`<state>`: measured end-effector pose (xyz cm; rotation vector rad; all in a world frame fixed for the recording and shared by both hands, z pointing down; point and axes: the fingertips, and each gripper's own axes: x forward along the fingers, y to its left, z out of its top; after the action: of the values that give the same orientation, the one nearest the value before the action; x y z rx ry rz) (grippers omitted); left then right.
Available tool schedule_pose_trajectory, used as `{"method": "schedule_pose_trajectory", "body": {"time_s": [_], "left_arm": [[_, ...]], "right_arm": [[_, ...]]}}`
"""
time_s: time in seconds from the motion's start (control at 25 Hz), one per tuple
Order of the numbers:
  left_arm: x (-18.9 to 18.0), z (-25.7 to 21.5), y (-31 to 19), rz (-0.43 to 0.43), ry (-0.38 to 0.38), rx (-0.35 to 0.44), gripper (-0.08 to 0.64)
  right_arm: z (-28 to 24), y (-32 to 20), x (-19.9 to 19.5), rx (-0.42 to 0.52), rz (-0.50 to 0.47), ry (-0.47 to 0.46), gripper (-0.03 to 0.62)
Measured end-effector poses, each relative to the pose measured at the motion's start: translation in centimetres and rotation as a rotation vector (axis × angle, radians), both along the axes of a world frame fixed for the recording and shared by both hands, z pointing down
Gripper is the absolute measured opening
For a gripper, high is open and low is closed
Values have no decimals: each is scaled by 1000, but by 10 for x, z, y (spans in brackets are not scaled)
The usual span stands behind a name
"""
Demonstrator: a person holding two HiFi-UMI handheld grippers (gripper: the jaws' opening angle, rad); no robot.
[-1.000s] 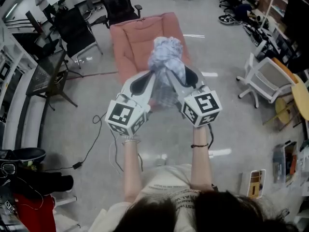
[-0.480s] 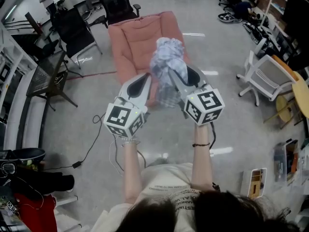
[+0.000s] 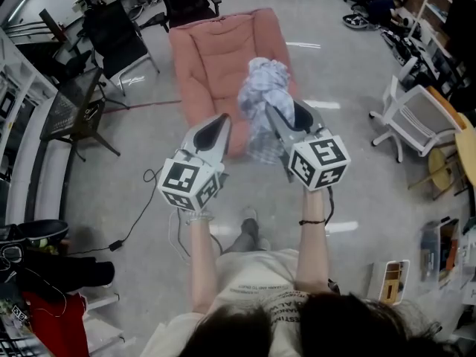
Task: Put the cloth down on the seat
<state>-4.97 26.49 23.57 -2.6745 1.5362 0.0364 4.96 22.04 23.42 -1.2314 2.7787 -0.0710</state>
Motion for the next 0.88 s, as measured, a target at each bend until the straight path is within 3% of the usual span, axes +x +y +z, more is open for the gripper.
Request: {"method": "schedule_pose_trajectory", "body": {"time_s": [0.88], "left_arm": [[-23,16,-154,103,-9,-43,-12]], "right_arm": [[28,-136,-43,-67,35,35,163]]}}
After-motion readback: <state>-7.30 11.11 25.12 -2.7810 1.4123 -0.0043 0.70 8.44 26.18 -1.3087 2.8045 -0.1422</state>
